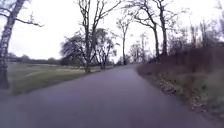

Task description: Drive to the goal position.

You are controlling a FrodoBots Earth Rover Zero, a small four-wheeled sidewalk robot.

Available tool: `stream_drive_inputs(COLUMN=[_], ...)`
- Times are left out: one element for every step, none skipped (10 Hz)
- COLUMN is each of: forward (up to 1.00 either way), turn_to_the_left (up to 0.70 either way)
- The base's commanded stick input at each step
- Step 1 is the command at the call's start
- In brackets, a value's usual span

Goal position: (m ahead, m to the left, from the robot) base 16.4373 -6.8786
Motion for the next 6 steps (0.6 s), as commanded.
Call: stream_drive_inputs(forward=[1.00,1.00,1.00,1.00,1.00,1.00], turn_to_the_left=[0.00,0.00,0.00,-0.40,-0.40,-0.40])
